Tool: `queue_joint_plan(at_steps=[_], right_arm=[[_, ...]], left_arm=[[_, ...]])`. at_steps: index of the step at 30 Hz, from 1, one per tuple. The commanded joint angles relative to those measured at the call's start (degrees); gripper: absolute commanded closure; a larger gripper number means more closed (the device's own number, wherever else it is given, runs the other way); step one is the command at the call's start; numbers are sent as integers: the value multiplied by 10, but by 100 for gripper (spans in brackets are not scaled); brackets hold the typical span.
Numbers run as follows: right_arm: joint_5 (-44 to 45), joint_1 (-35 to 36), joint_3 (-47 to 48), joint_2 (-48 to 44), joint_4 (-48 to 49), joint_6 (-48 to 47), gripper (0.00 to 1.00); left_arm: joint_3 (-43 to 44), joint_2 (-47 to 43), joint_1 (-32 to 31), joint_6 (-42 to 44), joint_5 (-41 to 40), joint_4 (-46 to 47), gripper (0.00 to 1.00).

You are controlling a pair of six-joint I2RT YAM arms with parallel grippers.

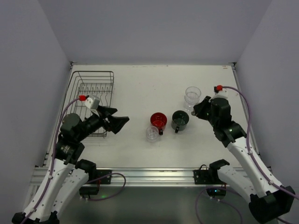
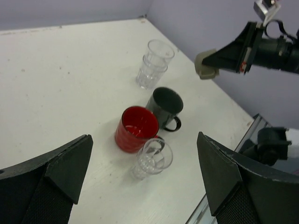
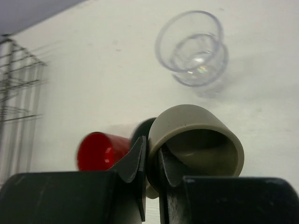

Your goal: Unload the cups from the dish rack

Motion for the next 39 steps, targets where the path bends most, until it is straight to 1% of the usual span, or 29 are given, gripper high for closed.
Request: queue_joint_plan(at_steps=[1,3,5,6,7,10,11,15,19,20,22,23,26,27,29,31,32,33,34,35,36,37,38,39], right_arm=[[53,-50,4,48,-100,-37,100],[42,-76,-3,78,-100,-37,100],[37,-85,-8,146,-91,-38,100],[30,-86,-8,147,-87,-38,100],[25,-88,-7,182,-83,-38,100],[8,-89,1,231,-58,-35,100],[4,-90,15,264,-70,-34,100],[-12,-91,38,312,-67,-37,100],[-31,-91,49,329,-73,-31,94],[-35,-91,53,333,-79,-32,89],[-46,-90,54,347,-86,-32,85],[-55,-91,54,351,-88,-32,81],[-60,-90,52,350,-87,-33,73],[-57,-91,49,345,-83,-35,68],[-54,-90,42,323,-77,-37,62],[-49,-91,43,308,-81,-37,60],[-49,-90,42,282,-82,-37,55],[-49,-90,41,266,-83,-36,54],[-48,-90,42,249,-86,-37,50],[-47,-90,44,207,-93,-39,48],[-46,-91,44,182,-95,-40,43],[-43,-91,43,155,-97,-42,31],[-39,-90,42,125,-101,-46,23],[-33,-89,41,58,-101,-48,3]], left_arm=[[-4,-14,-28,79,32,-60,0],[-4,-29,-51,84,23,-64,0],[-4,-41,-68,87,-11,-78,0],[-5,-45,-73,87,-11,-78,0],[-5,-48,-81,87,-21,-81,0],[-6,-58,-88,87,-31,-85,0],[-6,-62,-91,87,-32,-86,0],[-7,-66,-91,84,-39,-87,0],[-8,-67,-91,84,-42,-89,0],[-8,-66,-91,84,-42,-90,0],[-8,-64,-91,84,-44,-90,0],[-8,-64,-91,84,-45,-90,0],[-7,-61,-91,84,-47,-91,0],[-7,-60,-91,83,-47,-91,0],[-7,-56,-91,84,-48,-91,0],[-6,-54,-90,84,-50,-91,0],[-5,-51,-90,84,-53,-92,0],[-5,-49,-89,84,-56,-92,0],[-5,-47,-89,84,-64,-93,0],[-5,-45,-88,84,-67,-94,0],[-4,-40,-88,84,-69,-95,0],[-4,-38,-88,85,-69,-94,0],[-1,-33,-88,85,-68,-93,0],[3,-29,-88,87,-67,-93,0]])
